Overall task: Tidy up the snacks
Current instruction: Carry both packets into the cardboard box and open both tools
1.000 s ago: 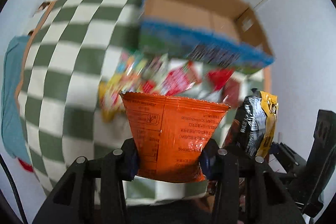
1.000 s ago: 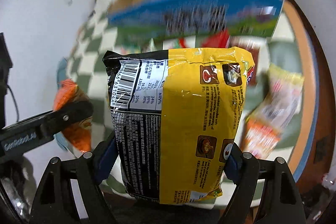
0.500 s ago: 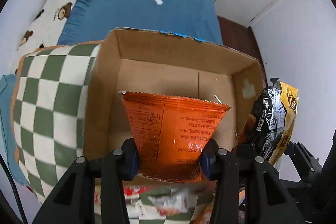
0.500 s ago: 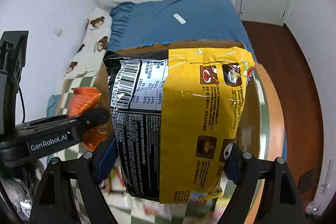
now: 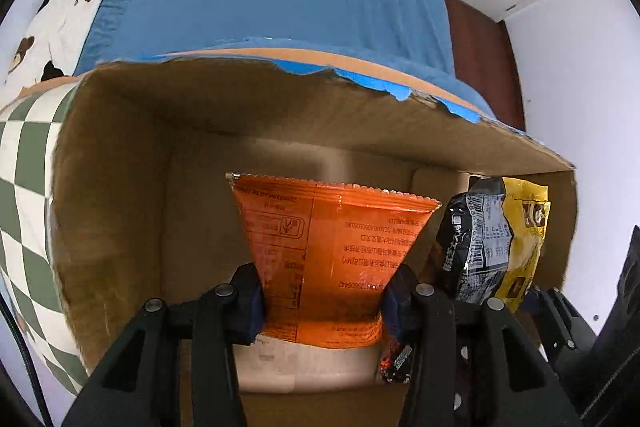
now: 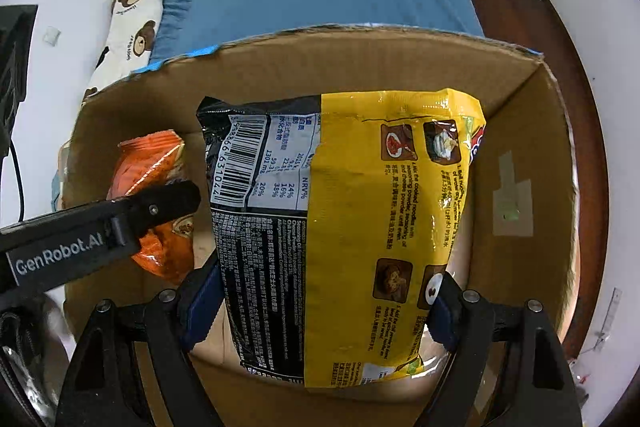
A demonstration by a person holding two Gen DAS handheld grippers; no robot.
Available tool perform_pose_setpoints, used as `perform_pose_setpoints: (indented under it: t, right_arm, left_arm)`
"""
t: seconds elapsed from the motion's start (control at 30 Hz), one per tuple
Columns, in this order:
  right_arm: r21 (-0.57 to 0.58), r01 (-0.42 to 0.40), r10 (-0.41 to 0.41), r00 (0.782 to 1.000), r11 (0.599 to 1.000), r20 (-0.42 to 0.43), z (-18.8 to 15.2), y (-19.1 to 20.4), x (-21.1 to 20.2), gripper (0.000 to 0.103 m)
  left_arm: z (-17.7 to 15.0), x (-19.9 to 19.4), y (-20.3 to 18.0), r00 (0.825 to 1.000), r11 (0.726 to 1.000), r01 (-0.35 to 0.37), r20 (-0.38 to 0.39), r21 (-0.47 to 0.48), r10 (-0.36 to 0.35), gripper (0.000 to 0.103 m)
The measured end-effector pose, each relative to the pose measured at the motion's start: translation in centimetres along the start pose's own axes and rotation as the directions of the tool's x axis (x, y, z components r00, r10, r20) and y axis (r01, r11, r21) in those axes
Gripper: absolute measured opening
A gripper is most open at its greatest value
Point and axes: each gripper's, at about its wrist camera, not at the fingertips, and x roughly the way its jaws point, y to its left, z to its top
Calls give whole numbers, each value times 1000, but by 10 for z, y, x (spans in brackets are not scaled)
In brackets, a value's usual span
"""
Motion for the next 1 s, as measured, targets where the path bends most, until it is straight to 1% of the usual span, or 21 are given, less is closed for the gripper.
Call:
perform_pose_setpoints:
  t: [0.03,0.07,0.1,0.17,0.2,0.23,0.33,0.5,0.63,0.8,0.9,1.0]
  right_arm:
    - [0,-4,4,1000,1000,-10,1,-4,2,86]
    - [2,-4,4,1000,1000,-17,1,-3,4,86]
    - [6,-5,5,1000,1000,-27,4,-2,7,87]
    - [9,-3,3,999,1000,-37,15,1,17,94]
    - [5,7,-7,999,1000,-32,18,2,18,98]
    - [0,13,-13,999,1000,-29,19,2,19,98]
    - [-6,18,-18,999,1000,-29,15,1,15,98]
    - [3,40,-40,999,999,-3,0,-2,-1,98]
    - [-5,60,-60,997,998,41,-17,2,-18,98]
    - [-13,87,-85,989,996,121,-45,11,-47,98]
    - [-17,94,-89,981,995,174,-65,12,-67,98]
    - [-33,129,-118,966,991,229,-85,18,-87,98]
  left_arm:
    - [1,2,-1,1000,1000,-6,-4,5,6,44]
    - [1,3,-1,1000,1000,-15,-9,3,15,48]
    - [1,3,-1,1000,1000,-8,-10,1,8,53]
    - [2,1,-2,1000,1000,-19,-1,15,19,93]
    - [1,-1,-3,1000,999,-31,8,19,31,97]
    - [-1,-4,-3,999,999,-35,21,28,34,97]
    - [-8,-12,-1,998,998,-50,31,35,49,97]
    - [-27,-38,2,989,995,-87,122,48,81,97]
    - [-59,-61,2,973,990,-125,203,60,110,97]
    - [-86,-84,4,950,987,-145,290,71,119,97]
    - [-104,-95,6,941,988,-137,320,74,106,97]
    - [-126,-110,3,923,985,-149,370,87,107,97]
